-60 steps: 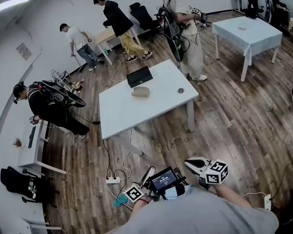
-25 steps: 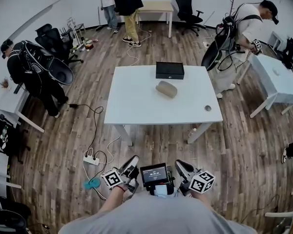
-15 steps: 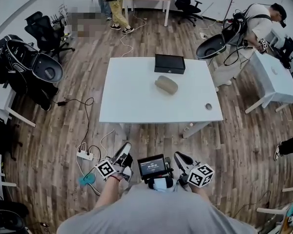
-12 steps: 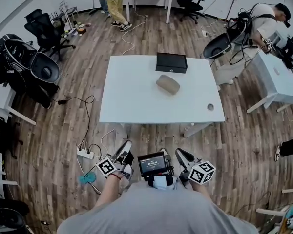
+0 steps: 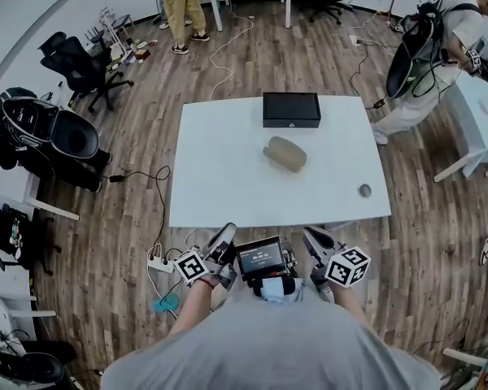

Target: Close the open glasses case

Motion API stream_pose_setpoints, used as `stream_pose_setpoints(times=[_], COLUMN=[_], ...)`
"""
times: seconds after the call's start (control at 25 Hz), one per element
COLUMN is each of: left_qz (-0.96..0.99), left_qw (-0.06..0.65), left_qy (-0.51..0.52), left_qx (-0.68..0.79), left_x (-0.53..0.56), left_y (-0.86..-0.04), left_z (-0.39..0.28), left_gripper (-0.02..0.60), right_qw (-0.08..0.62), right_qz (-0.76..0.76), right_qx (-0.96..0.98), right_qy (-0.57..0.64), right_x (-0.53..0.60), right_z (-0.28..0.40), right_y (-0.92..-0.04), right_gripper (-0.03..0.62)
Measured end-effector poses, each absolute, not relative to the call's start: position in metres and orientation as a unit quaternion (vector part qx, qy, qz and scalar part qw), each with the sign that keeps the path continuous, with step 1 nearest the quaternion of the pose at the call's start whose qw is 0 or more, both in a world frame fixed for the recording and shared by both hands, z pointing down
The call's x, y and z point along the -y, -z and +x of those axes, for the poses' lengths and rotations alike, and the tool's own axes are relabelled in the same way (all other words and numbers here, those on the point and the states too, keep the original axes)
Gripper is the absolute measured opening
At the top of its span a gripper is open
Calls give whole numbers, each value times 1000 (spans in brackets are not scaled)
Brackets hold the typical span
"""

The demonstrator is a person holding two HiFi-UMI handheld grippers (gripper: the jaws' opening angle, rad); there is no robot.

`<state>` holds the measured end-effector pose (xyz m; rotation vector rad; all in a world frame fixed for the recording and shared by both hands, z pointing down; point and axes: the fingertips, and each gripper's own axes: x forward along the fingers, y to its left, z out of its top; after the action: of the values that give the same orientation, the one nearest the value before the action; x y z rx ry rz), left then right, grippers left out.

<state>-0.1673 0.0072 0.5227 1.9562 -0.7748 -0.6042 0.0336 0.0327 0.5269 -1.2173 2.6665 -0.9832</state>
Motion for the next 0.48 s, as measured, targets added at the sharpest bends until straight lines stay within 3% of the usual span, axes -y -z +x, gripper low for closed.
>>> stream_pose_setpoints(times=[0.48], left_qz=[791], left_qw=[459], left_qy=[245], left_qx=[322], left_x=[76], left_y=[-523], left_z=[-106], left_gripper=[51], right_qw=[4], right_qz=[-373], right_qx=[-874], right_qy=[311], right_x=[41], right_z=[92], right_y=[-541], right_gripper=[34])
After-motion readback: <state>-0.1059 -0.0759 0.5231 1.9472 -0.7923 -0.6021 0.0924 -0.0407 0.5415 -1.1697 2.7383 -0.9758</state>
